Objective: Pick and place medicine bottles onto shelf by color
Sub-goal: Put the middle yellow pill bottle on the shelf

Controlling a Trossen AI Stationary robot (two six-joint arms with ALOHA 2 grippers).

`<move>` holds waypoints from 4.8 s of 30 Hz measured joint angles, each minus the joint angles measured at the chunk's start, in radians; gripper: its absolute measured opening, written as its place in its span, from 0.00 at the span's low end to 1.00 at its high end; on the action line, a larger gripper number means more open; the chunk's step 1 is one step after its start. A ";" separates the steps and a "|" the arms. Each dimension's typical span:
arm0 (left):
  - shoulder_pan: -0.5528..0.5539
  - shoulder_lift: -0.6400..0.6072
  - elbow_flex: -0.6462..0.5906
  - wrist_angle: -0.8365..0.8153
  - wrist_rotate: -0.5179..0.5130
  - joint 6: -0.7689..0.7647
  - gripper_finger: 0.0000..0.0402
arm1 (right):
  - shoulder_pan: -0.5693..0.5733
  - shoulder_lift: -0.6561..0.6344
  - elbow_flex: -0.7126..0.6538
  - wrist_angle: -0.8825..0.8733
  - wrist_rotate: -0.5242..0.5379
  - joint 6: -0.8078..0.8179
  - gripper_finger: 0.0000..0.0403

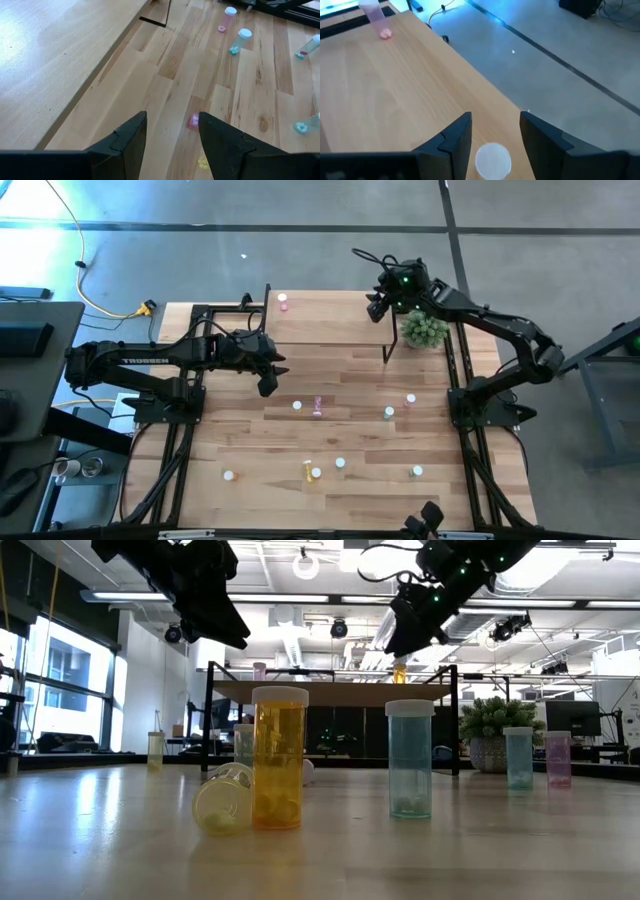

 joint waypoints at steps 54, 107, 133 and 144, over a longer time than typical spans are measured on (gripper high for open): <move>-0.217 0.366 0.001 0.077 0.030 -0.019 0.42 | 0.127 -0.125 0.234 -0.338 0.004 -0.072 0.39; -0.210 0.456 0.063 0.088 0.029 0.060 0.30 | 0.127 -0.124 0.233 -0.350 0.004 -0.050 0.39; 0.116 0.456 0.676 -0.345 -0.083 0.297 0.30 | 0.126 -0.124 0.233 -0.368 0.004 -0.049 0.39; 0.336 0.460 0.846 -0.340 -0.119 0.277 0.30 | 0.126 -0.124 0.233 -0.368 0.004 -0.008 0.39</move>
